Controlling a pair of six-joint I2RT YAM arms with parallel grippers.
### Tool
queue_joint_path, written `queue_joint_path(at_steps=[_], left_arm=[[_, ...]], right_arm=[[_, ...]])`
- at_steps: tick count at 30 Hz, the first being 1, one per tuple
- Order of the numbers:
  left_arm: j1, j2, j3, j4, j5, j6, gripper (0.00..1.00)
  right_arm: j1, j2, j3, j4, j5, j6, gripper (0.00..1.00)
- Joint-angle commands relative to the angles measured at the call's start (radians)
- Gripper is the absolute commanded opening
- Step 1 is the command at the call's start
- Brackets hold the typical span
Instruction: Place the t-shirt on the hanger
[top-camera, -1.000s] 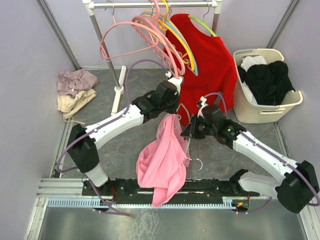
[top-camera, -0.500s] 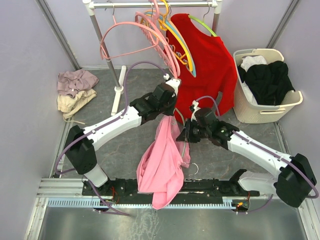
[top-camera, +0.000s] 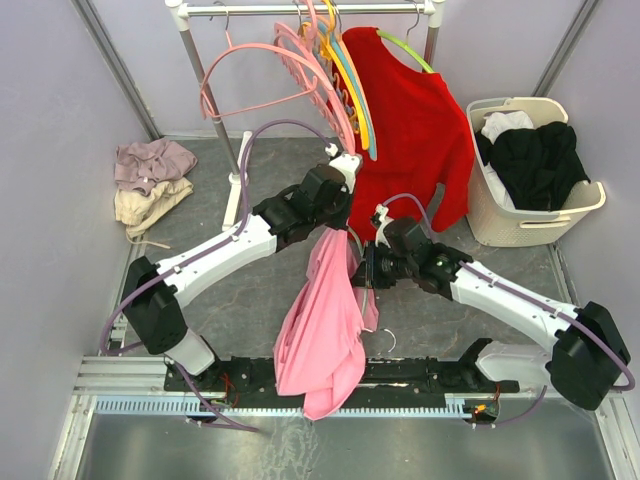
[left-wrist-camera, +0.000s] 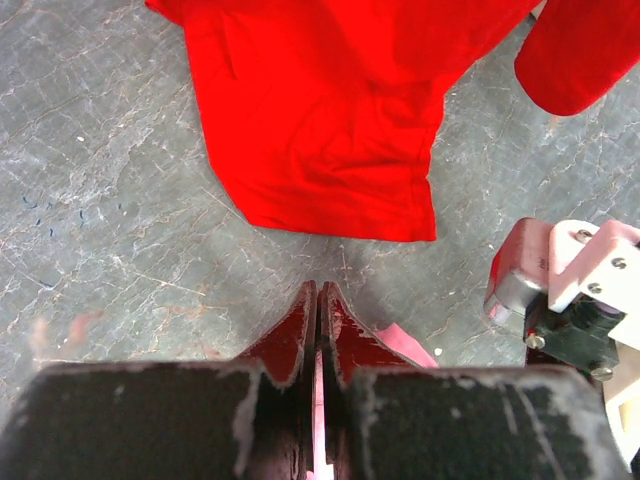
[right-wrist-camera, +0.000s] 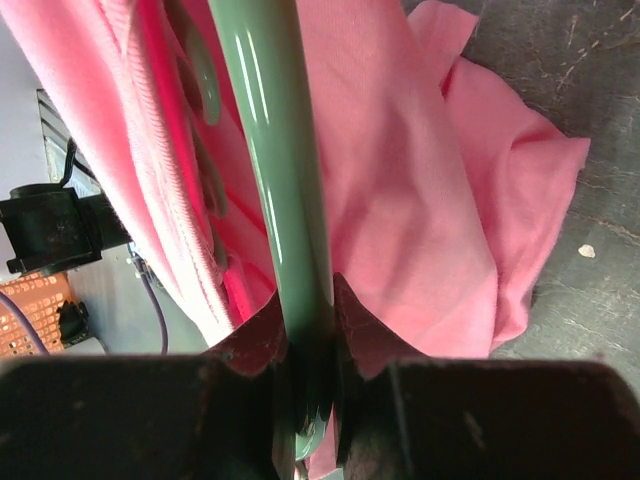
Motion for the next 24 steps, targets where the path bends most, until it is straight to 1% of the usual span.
queue_joint_path(at_steps=[1,10,16,24], left_arm=[[0.007,-0.037,0.035,0.171,0.004,0.057,0.03],[0.007,-0.072,0.018,0.132,-0.075,0.075,0.03],[0.007,-0.072,0.022,0.122,-0.083,0.076,0.03],[0.007,-0.040,0.058,0.116,-0.070,0.079,0.03]], right_arm=[[0.046,-0.015,0.036,-0.018,-0.114,-0.036,0.01],[0.049,-0.138,0.026,-0.132,-0.006,-0.039,0.01],[0.049,-0.181,0.015,-0.157,-0.003,-0.038,0.01],[0.049,-0.168,0.012,-0.141,-0.034,-0.047,0.01]])
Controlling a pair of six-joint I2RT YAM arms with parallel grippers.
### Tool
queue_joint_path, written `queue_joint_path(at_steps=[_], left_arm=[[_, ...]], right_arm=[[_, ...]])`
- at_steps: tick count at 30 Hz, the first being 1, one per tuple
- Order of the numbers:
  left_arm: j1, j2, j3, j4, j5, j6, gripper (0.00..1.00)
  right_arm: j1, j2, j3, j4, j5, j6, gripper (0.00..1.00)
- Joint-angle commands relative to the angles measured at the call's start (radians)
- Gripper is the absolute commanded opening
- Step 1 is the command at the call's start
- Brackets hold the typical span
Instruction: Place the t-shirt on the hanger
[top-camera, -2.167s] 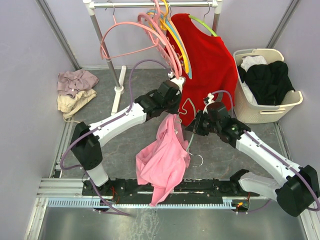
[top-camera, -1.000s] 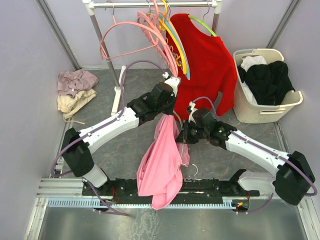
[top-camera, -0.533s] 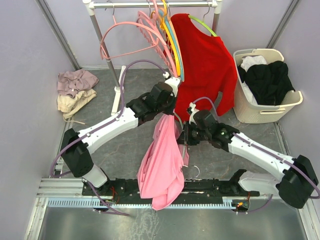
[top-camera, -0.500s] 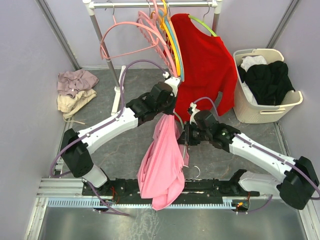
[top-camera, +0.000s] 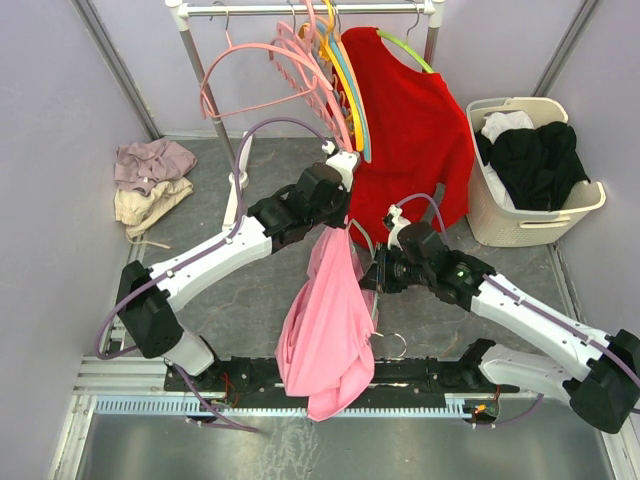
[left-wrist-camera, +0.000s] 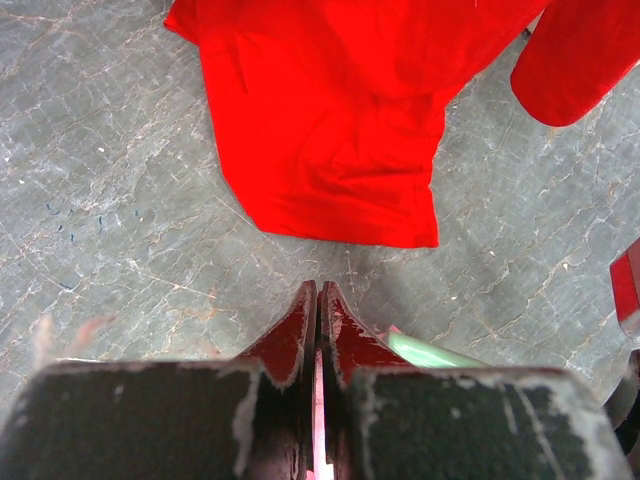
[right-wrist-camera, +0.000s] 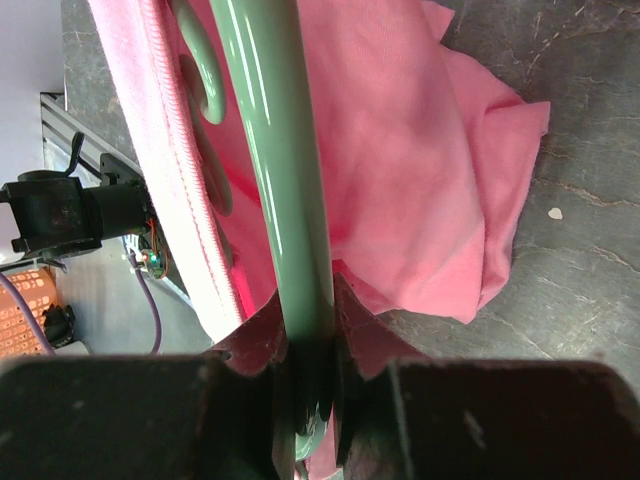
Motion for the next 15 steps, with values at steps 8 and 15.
queue_joint_path(at_steps=[8,15], left_arm=[[0.010,0.010,0.080,0.120,-0.026,0.068,0.03],[0.010,0.018,0.085,0.131,0.007,0.071,0.03]], right_arm=[[0.030,0.030,0.022,-0.011,-0.124,-0.043,0.01],[0.036,0.060,0.031,0.006,-0.131,-0.046,0.01]])
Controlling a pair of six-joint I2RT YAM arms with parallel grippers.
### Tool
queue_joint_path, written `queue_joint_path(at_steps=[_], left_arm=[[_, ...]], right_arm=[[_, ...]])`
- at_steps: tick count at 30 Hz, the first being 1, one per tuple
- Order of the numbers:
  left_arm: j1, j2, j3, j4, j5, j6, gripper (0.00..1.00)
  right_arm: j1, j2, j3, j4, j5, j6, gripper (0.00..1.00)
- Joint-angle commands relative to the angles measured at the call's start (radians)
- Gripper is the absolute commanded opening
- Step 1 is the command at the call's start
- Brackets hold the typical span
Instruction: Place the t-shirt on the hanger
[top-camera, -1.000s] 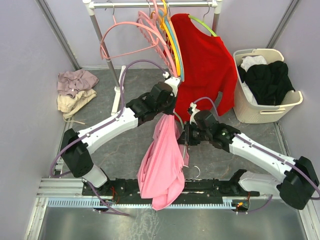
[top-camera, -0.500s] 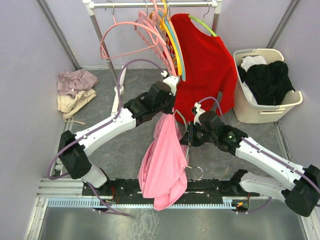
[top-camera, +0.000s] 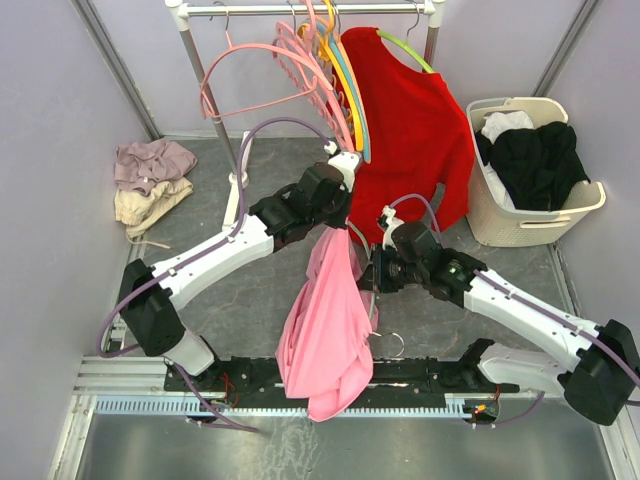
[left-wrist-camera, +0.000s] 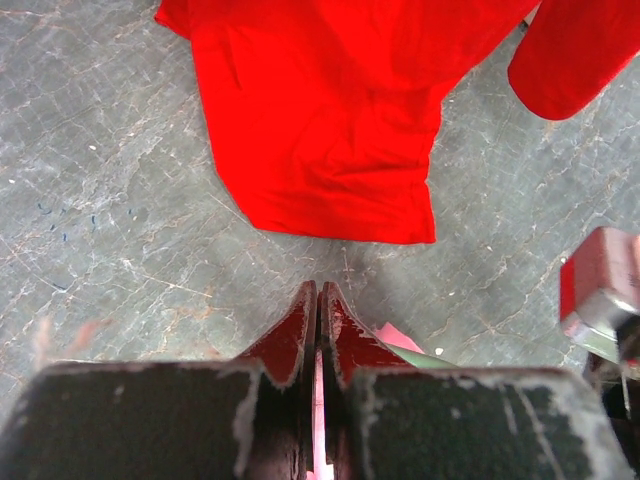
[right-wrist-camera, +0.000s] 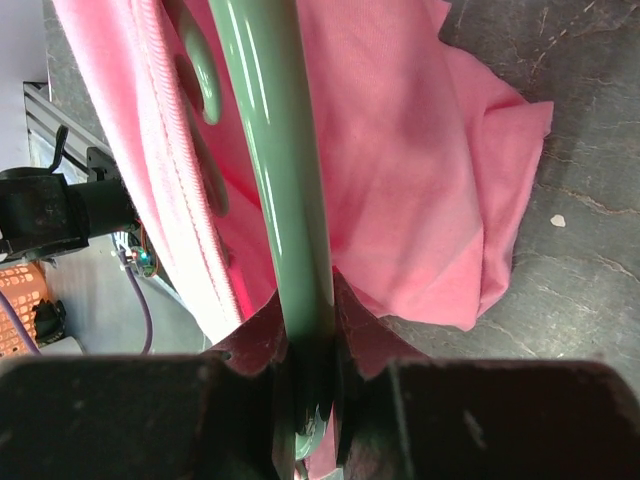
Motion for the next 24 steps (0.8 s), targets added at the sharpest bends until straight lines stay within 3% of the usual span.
queue_joint_path(at_steps=[1,24], left_arm=[[0.010,0.006,0.075,0.144,-0.002,0.071,0.03],[-0.007,-0.080,0.062,0.158,0.066,0.068,0.03]], right_arm=[[0.035,0.015,0.034,-0.014,-0.116,-0.030,0.01],[0.054,0.109,0.054,0.027,-0.110,-0.003,0.01]])
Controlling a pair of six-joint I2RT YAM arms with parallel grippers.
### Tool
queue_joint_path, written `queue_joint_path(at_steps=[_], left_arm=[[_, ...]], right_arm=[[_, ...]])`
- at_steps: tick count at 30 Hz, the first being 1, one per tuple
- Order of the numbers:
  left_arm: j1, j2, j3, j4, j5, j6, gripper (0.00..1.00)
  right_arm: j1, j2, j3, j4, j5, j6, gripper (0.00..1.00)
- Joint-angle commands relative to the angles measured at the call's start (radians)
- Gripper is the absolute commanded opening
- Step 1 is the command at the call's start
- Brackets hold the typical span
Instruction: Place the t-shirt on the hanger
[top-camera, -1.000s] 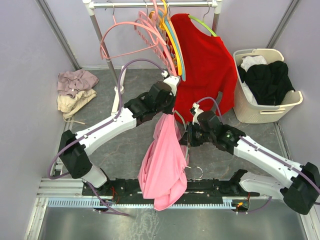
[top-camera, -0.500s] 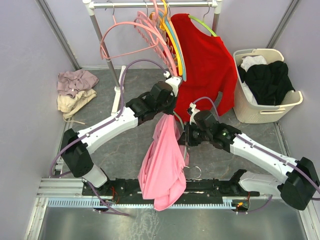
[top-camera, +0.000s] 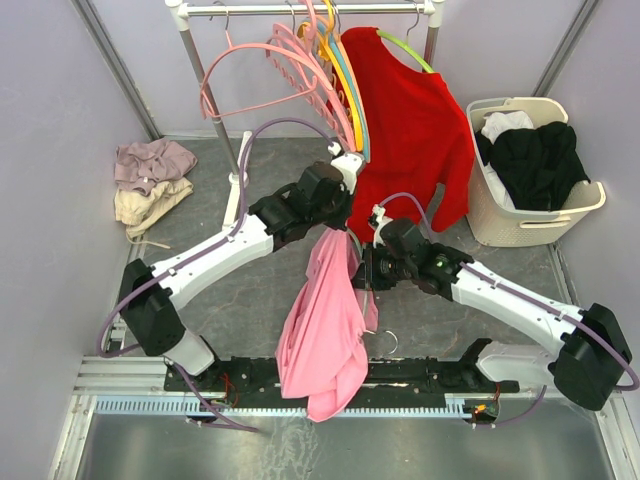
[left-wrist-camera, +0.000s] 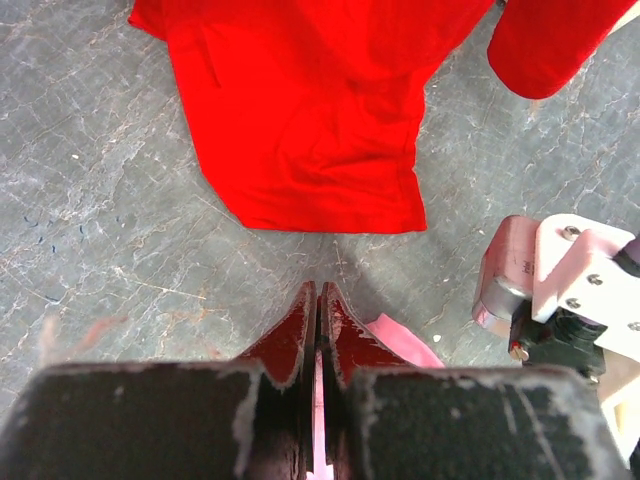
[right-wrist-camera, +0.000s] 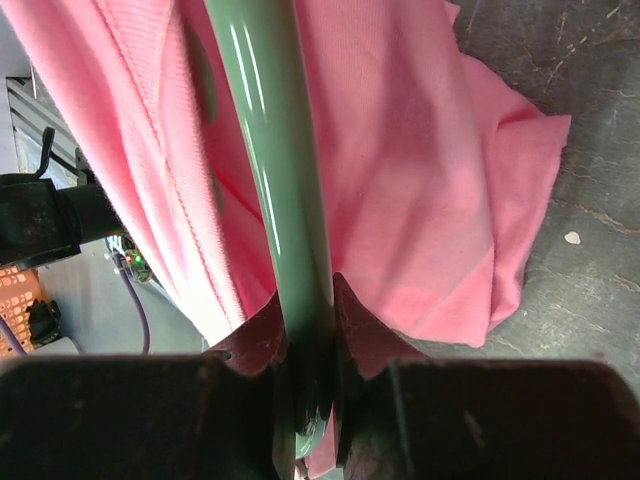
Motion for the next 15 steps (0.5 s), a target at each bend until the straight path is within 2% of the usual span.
queue_joint_path(at_steps=[1,10,15], left_arm=[[-0.006,-0.093,0.056,0.160,0.003,0.038,0.03],[-0.026,-0.146,0.053,0.182,0.083,0.025,0.03],[-0.057,-0.162,0.078,0.171,0.094,0.038,0.03]], right_arm=[[0.035,0.005,0.011,0.009,-0.113,-0.004,0.01],[0.035,0.010,0.027,0.032,-0.126,0.006,0.01],[0.035,0.003,0.042,0.123,-0.189,0.031,0.01]])
